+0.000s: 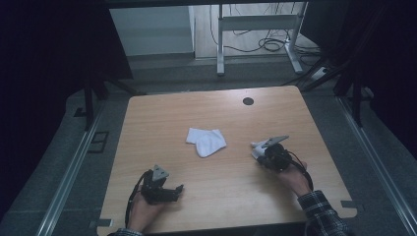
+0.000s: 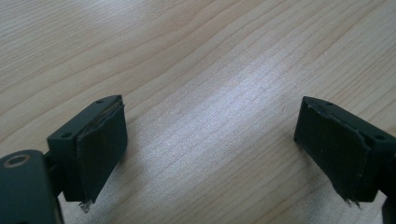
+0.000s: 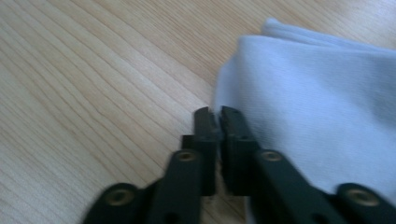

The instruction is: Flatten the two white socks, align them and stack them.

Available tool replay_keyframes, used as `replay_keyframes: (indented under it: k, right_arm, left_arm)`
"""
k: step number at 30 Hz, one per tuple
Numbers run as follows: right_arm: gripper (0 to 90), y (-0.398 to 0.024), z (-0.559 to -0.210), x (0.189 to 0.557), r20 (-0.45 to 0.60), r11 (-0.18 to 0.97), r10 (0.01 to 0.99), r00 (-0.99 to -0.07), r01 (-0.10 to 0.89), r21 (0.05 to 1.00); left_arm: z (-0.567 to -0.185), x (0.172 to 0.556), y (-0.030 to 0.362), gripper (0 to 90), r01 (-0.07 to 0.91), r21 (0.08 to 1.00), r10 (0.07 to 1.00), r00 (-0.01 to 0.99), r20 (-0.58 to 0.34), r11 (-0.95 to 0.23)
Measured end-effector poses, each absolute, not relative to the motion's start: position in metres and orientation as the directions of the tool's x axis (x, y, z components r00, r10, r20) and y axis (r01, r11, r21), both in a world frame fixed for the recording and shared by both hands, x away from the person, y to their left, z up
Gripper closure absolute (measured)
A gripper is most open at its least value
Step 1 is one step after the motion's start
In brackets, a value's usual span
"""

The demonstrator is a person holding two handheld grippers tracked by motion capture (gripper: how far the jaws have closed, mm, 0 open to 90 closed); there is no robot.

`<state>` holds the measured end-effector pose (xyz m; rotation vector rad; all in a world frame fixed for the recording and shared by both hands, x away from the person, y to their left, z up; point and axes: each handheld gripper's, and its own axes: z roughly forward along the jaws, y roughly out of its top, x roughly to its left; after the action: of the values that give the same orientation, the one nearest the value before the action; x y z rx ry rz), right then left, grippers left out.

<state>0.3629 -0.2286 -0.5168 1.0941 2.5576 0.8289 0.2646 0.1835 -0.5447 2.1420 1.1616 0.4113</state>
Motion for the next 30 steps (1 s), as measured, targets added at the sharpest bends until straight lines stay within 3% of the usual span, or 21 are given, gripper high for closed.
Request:
replay_keyframes:
  k: [13,16,21,23,27,30]
  right_arm:
    - [88.9,-0.224,-0.485,0.354,0.016,0.547,0.700,-0.714,0.550,0.632]
    - [75.0,-0.222,-0.492,0.356,-0.014,0.572,0.696,-0.718,0.543,0.615]
    - [68.4,-0.224,-0.512,0.363,-0.027,0.585,0.703,-0.711,0.557,0.589]
    - [68.9,-0.224,-0.515,0.364,-0.029,0.588,0.704,-0.709,0.560,0.583]
    - [86.2,-0.230,-0.520,0.366,-0.036,0.569,0.724,-0.689,0.567,0.596]
    - [88.0,-0.234,-0.521,0.367,0.003,0.534,0.737,-0.676,0.585,0.610]
  left_arm:
    - [-0.545,0.265,0.183,9.6,0.624,0.678,0.831,0.556,-0.034,-0.389]
    - [-0.545,0.265,0.183,9.6,0.623,0.678,0.831,0.556,-0.034,-0.389]
    - [-0.545,0.264,0.183,9.6,0.624,0.678,0.831,0.556,-0.035,-0.389]
    - [-0.545,0.264,0.183,9.6,0.623,0.678,0.831,0.555,-0.034,-0.389]
    - [-0.545,0.264,0.183,9.6,0.623,0.678,0.831,0.555,-0.034,-0.389]
    - [-0.545,0.264,0.183,9.5,0.624,0.678,0.831,0.555,-0.035,-0.388]
